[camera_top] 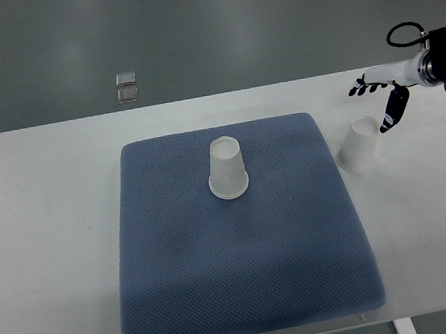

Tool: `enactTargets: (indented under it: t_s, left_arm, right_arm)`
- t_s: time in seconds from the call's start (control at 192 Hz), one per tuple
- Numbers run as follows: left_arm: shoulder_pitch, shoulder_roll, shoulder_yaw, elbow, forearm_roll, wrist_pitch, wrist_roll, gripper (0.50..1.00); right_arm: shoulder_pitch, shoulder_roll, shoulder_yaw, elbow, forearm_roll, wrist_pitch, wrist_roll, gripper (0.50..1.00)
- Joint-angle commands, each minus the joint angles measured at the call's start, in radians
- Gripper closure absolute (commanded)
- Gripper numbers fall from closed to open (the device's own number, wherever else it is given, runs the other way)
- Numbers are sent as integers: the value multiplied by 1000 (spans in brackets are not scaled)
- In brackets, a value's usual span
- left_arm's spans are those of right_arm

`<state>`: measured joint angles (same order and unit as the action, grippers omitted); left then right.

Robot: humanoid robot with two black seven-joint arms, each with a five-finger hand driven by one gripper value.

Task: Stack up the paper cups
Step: 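Lower the right hand and close its fingers around the white cup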

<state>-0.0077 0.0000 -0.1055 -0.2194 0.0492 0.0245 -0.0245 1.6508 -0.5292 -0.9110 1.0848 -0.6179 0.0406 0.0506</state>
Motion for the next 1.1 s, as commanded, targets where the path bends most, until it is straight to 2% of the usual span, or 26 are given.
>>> enactTargets:
  t_s: [0.0, 0.759, 1.097]
  left_arm:
    - [0, 0, 0, 0, 0, 0, 0, 500]
    - [0, 0, 1, 0, 0, 0, 0, 500]
    - [2, 0, 1, 0, 0, 0, 0, 500]
  right_arm:
    - [-23, 12, 0, -13, 3, -10, 0, 587]
    - [-152, 97, 35, -144, 6, -38, 0, 589]
    - [-169, 117, 40, -163, 6, -39, 0, 597]
